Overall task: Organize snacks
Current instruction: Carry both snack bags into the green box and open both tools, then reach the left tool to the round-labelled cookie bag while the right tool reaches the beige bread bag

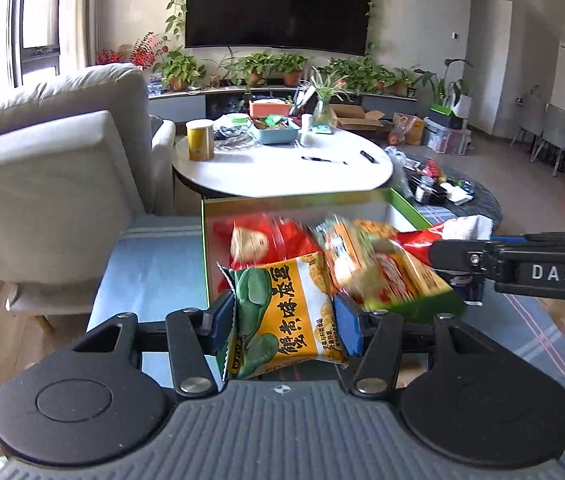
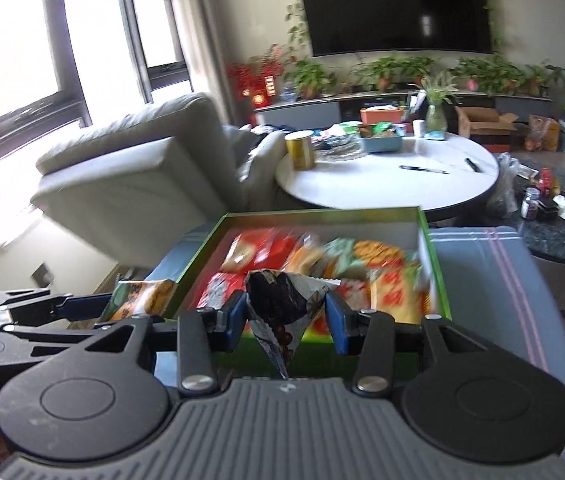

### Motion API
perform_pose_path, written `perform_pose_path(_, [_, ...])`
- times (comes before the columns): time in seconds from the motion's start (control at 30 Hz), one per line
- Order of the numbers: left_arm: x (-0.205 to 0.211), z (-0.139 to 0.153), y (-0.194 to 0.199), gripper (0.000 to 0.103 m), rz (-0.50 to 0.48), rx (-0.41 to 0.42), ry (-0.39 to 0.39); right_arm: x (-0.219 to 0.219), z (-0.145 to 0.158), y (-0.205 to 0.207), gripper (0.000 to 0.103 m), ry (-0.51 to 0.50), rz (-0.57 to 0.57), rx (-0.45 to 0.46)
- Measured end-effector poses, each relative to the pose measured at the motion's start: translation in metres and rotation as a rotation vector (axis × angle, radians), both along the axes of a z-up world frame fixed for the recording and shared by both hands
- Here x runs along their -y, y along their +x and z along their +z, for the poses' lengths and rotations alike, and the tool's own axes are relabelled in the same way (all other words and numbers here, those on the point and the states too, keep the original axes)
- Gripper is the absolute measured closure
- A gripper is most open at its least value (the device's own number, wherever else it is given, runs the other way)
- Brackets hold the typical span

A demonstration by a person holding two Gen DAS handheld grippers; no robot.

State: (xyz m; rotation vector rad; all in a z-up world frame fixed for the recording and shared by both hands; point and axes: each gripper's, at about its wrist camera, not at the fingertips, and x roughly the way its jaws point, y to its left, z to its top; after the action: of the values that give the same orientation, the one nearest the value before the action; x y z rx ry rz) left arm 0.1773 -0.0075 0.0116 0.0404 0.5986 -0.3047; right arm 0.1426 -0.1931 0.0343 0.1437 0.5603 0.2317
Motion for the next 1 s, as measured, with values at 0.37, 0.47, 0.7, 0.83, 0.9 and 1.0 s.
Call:
perform_pose_path(0.37, [0.03, -0.014, 0.061, 0.053, 0.01, -0.02, 0.019, 0.016, -0.012, 0.05, 0.027, 0.006, -0.073, -0.038])
perform_pose_path(0.47, [0.035, -0.019, 0.071, 0.053, 0.003, -0.027, 0.011, 0.018, -0.018, 0.057, 0.027, 0.009, -0.08, -0.056])
perform_pose_path(0.7, [0.038, -0.029, 0.085, 0.045, 0.053, -0.022, 0.014, 0.023, -0.022, 0.065, 0.022, 0.031, -0.134, -0.061])
perform_pose_path(0.83, [0.037, -0.029, 0.083, 0.044, 0.058, -0.03, 0.029, 0.024, -0.02, 0.058, 0.022, 0.031, -0.126, -0.05])
perform_pose_path(0.9, [0.037, -0.028, 0.08, 0.043, 0.06, -0.03, 0.033, 0.023, -0.019, 0.054, 0.022, 0.024, -0.121, -0.044])
perform_pose_path(1.0, [0.037, -0.024, 0.072, 0.041, 0.057, -0.015, 0.043, 0.023, -0.017, 0.049, 0.022, 0.029, -0.113, -0.043])
